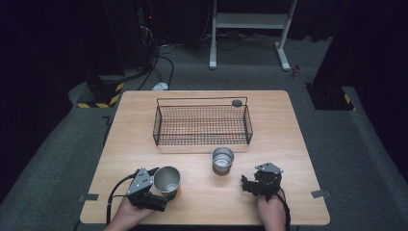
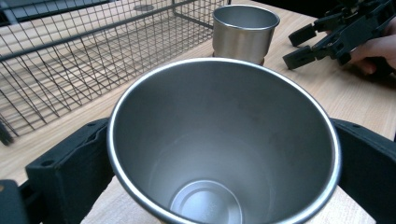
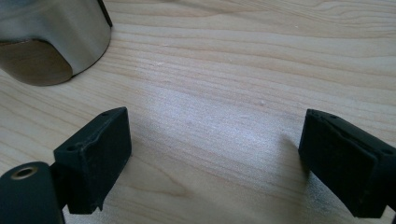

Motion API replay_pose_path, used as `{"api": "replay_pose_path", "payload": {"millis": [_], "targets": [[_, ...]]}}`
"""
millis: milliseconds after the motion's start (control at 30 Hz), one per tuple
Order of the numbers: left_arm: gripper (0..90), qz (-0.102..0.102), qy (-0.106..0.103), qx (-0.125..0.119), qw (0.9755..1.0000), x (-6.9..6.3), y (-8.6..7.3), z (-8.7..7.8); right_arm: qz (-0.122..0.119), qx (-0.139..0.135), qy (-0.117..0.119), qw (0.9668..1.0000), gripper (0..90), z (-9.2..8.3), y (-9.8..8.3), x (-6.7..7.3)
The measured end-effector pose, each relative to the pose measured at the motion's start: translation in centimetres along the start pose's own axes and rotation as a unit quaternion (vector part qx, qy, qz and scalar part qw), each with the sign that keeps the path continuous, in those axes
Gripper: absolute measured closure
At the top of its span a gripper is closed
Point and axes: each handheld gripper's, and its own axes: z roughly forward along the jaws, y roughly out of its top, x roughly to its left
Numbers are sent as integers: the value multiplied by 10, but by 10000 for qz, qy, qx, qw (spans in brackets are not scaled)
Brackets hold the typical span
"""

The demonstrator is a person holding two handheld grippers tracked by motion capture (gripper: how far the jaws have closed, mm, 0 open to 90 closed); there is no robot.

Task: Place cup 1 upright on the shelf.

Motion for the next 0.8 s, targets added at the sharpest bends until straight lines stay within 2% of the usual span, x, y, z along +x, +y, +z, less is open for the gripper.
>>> {"api": "replay_pose_path", "payload": {"millis": [167, 400, 533, 633, 800], "targets": [[6, -60, -72, 24, 10000, 1, -4, 3, 0, 1, 0, 10000, 93, 0, 0, 0], [9, -52, -43, 63, 10000, 1, -5, 5, 1, 0, 1, 10000, 93, 0, 0, 0], [60, -99, -13, -16, 9999, 2, -5, 4, 0, 1, 1, 10000, 92, 0, 0, 0], [101, -41, -16, -86, 10000, 2, -6, 3, 0, 1, 1, 10000, 93, 0, 0, 0], [121, -21, -9, -108, 9999, 2, -6, 3, 0, 0, 1, 10000, 93, 0, 0, 0]]}}
